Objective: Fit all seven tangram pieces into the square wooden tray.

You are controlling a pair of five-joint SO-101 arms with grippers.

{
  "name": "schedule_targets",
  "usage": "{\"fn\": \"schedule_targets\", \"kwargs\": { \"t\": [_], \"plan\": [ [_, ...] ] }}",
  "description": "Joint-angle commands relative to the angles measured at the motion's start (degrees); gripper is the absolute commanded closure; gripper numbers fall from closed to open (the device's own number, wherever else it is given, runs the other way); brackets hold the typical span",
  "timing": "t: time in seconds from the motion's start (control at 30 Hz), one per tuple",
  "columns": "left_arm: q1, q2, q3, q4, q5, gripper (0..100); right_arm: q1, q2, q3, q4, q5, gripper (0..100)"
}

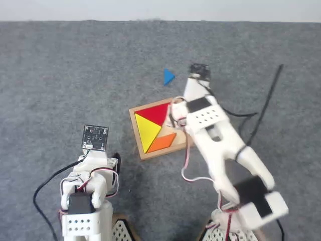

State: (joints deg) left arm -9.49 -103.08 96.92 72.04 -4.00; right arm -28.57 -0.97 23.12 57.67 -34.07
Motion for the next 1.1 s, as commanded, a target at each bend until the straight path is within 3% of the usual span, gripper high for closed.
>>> {"fn": "schedule_targets", "kwargs": {
  "t": [0.0,0.17,0.3,0.6,0.8,0.87,1.0,1.07],
  "plan": [
    [0.18,-1.58,-0.48,0.53,-0.35,85,-3.74,7.16,-10.29,-1.10,-9.32,86.4],
    [0.18,-1.58,-0.48,0.53,-0.35,85,-4.18,17.45,-19.87,-0.75,-18.20,86.5],
    [0.18,-1.58,-0.48,0.53,-0.35,85,-5.85,23.25,-24.00,-0.57,-20.31,86.1],
    [0.18,-1.58,-0.48,0.53,-0.35,85,-8.48,24.31,-25.67,-0.66,-19.87,84.8],
    [0.18,-1.58,-0.48,0.53,-0.35,85,-9.10,24.31,-25.67,-0.57,-20.04,61.2],
    [0.18,-1.58,-0.48,0.53,-0.35,85,-9.36,24.31,-25.67,-0.57,-20.04,58.0],
    [0.18,-1.58,-0.48,0.53,-0.35,85,-9.10,22.73,-25.67,-0.48,-19.69,62.6],
    [0.18,-1.58,-0.48,0.53,-0.35,85,-8.31,19.65,-25.58,-0.48,-15.38,66.4]
  ]
}}
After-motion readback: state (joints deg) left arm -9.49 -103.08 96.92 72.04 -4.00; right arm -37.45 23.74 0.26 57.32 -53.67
